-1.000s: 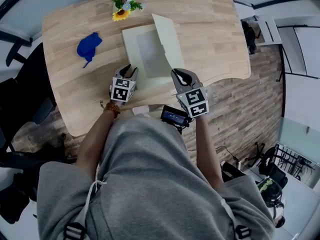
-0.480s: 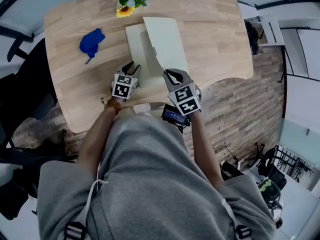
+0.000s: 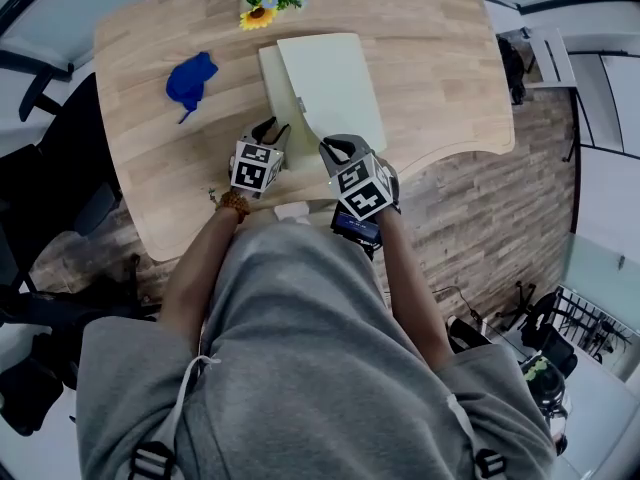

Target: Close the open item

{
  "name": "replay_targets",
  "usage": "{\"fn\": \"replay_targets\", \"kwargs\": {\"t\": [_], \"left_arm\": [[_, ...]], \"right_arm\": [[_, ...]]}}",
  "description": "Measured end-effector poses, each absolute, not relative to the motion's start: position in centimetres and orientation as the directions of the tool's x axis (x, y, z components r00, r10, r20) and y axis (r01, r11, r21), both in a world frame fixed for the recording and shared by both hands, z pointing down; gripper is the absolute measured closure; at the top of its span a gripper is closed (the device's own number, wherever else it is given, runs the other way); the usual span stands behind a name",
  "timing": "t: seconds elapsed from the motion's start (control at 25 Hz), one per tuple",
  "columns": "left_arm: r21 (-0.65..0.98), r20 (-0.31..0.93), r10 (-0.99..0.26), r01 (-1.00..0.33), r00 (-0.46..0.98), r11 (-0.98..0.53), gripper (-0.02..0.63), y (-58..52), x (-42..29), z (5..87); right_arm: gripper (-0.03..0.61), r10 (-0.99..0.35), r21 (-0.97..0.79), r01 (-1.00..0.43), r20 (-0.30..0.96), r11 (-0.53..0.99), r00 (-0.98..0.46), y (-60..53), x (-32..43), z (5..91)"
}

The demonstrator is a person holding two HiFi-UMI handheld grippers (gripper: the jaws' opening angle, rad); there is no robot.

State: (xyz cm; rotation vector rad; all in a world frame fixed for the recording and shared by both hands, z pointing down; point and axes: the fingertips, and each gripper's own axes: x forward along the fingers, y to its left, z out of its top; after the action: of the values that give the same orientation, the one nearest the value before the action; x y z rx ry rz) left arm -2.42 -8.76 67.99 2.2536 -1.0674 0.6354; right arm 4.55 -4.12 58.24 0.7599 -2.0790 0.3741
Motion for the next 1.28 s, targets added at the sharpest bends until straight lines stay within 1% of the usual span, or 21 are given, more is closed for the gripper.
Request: {"fn": "replay_targets", "kwargs": {"t": [0.44, 0.92, 1.28], "left_arm": [[0.3, 0.616, -0.53, -0.795, 0.583, -0.527, 0.479, -8.8, -2.4, 68.1], [0.306, 0.614, -0.53, -0.795, 0.585, -0.523, 0.476, -8.8, -2.4, 68.0], [0.275, 0.611, -0.535, -0.79, 0.583, -0.548, 0.465, -8.6, -1.7, 68.1]], "right_arm": [[0.538, -0.271, -0.003, -0.587, 0.885, 0.81, -0.379, -2.9, 3.3, 61.5], [0.535, -0.207, -0.054, -0.605, 0.912, 0.794, -0.354, -2.9, 2.9, 63.9], [0.534, -0.163, -0.075, -0.602, 0.929, 0.795, -0.331, -3.2, 3.1, 65.4]]}}
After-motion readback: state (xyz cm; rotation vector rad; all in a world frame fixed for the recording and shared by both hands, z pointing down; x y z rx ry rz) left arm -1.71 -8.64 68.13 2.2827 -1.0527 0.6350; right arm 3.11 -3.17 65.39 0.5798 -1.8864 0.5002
